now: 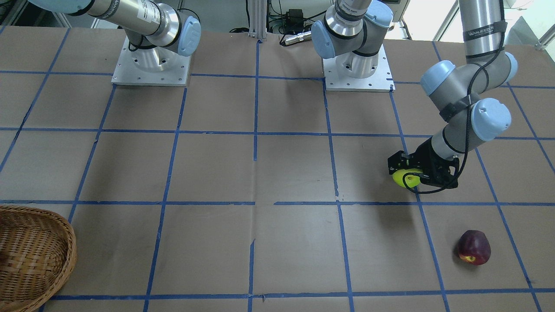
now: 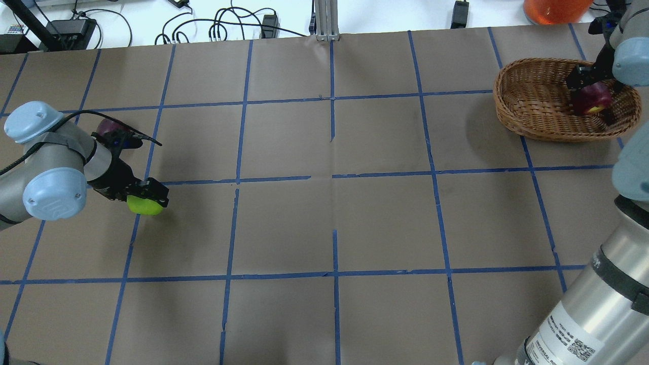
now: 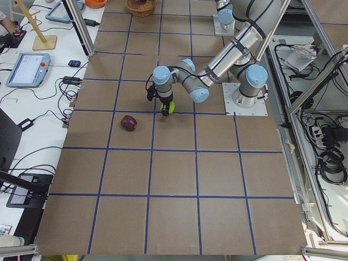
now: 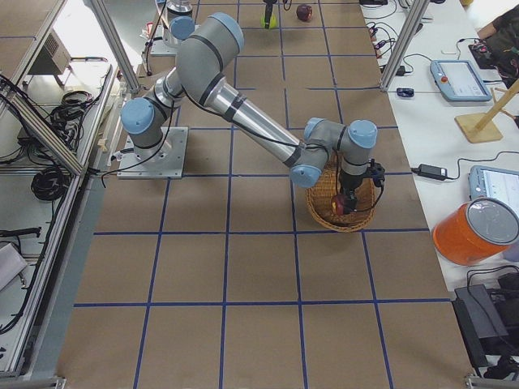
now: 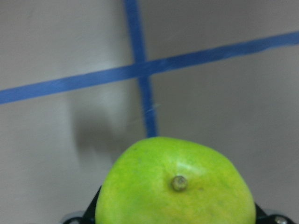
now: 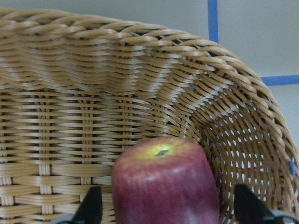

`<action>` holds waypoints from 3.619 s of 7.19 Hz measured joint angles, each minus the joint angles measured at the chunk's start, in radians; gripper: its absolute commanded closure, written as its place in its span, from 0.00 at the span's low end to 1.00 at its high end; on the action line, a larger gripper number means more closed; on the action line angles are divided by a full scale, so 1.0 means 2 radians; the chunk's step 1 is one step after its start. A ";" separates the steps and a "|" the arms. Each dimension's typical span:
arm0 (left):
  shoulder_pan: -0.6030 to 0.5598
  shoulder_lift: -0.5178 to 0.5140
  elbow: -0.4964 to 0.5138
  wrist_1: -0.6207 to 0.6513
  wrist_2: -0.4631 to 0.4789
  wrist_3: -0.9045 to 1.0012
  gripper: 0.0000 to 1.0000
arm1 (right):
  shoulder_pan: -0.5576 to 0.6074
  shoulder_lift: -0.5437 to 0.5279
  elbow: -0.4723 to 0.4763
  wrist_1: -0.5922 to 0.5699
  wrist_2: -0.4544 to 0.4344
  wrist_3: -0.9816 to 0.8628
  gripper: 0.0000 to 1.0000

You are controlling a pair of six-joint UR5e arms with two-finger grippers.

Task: Put all apples into basket
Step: 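Carry the green apple with the left gripper toward the table center, then release the green apple on the table and lift the left gripper, then lower the right gripper onto the green apple while the left reaches the dark red apple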

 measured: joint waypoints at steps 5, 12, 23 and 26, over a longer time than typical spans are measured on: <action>-0.225 -0.045 0.020 0.126 -0.100 -0.427 0.52 | 0.046 -0.094 0.000 0.118 0.042 0.037 0.00; -0.297 -0.127 0.100 0.161 -0.150 -0.584 0.00 | 0.154 -0.114 0.005 0.192 0.119 0.122 0.00; -0.075 -0.076 0.265 -0.203 -0.019 -0.114 0.00 | 0.417 -0.066 0.025 0.187 0.132 0.211 0.00; 0.001 -0.093 0.267 -0.138 0.022 0.144 0.00 | 0.430 -0.048 0.025 0.187 0.131 0.215 0.00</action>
